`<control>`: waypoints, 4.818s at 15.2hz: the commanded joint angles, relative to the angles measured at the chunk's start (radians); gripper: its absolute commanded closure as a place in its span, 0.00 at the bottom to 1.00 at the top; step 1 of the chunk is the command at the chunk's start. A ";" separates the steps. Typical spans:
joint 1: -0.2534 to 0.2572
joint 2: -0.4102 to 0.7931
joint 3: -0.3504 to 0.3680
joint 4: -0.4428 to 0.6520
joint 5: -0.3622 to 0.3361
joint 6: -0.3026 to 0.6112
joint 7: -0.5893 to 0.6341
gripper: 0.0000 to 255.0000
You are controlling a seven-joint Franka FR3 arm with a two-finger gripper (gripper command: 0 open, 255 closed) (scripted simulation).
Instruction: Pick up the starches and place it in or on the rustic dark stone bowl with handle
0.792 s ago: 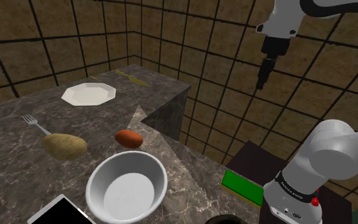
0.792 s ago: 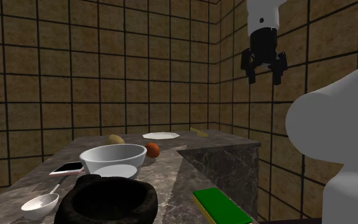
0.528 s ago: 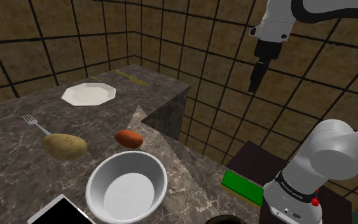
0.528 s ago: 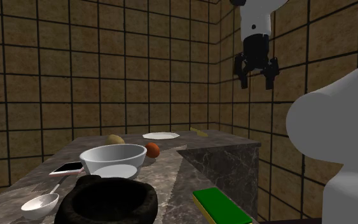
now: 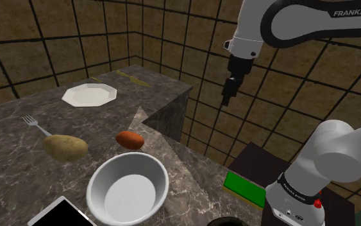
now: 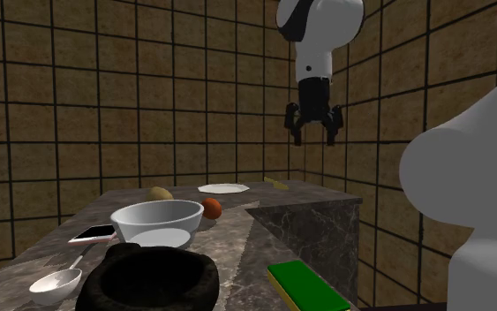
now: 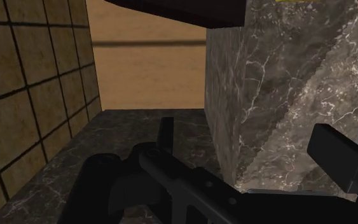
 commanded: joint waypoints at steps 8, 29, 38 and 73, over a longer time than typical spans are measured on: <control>0.027 0.252 0.138 0.062 0.004 0.246 0.134 0.00; 0.164 0.997 0.268 0.577 -0.411 0.490 0.567 0.00; 0.173 1.054 0.248 0.565 -0.447 0.552 0.589 0.00; 0.150 0.931 0.288 0.673 -0.355 0.338 0.512 1.00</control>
